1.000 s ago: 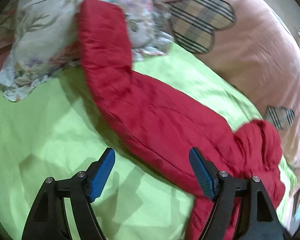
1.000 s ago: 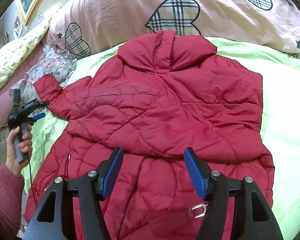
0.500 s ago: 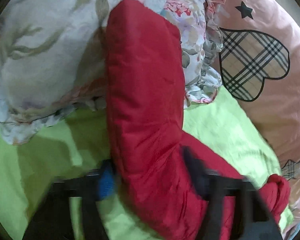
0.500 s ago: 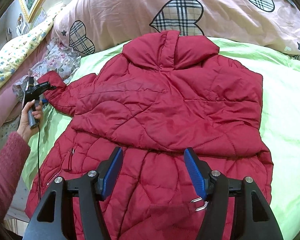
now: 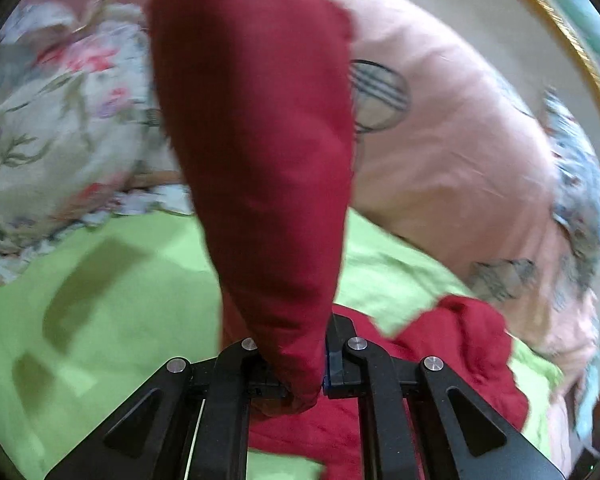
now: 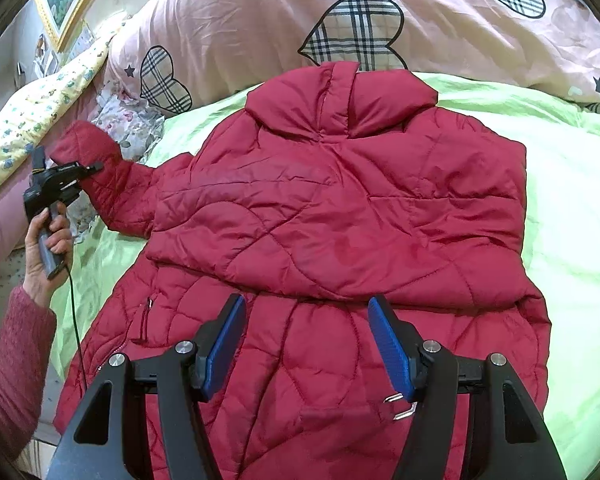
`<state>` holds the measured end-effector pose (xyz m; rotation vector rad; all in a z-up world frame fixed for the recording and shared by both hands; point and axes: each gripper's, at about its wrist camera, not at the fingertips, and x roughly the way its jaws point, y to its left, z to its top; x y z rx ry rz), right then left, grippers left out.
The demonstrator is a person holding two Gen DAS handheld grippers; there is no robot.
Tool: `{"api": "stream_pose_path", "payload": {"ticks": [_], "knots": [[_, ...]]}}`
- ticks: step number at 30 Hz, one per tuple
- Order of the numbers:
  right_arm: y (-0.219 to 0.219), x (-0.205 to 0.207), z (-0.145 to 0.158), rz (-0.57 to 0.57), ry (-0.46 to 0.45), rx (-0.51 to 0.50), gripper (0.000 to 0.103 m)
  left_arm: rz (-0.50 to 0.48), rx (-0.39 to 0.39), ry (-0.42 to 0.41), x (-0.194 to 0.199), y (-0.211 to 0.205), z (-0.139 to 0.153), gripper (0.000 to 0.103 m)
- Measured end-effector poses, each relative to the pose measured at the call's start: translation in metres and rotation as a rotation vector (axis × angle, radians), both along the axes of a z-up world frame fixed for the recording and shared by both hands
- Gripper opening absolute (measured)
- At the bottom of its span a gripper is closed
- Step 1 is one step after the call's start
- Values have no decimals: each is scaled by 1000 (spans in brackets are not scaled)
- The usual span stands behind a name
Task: Fold large clothes
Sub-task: 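Fold the held sleeve across the jacket back and open the left gripper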
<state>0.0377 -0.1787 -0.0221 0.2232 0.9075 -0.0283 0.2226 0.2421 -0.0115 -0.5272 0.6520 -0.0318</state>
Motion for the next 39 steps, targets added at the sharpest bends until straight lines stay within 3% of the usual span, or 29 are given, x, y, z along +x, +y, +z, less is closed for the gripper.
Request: {"api": "stream_pose_path", "payload": {"ticks": [11,19,32,37,39], "knots": [[-21,-11,-1,-55,-5,30,65,-333,30,-40,-32,-139,16,9],[-49,-22,-2,-118,-24,80,65,-490,104,-23,-31,-216,8,9],[-98,-29,6,-229,-94,223,67,-619,146,91,10,-315,-53,9],[-114,-18,7,-264,-132,349,67,-625,191,118,18,-334,-74,10],[-122,-8,6,-265,-153,447,71,-625,212,115,18,-338,-77,10]]}}
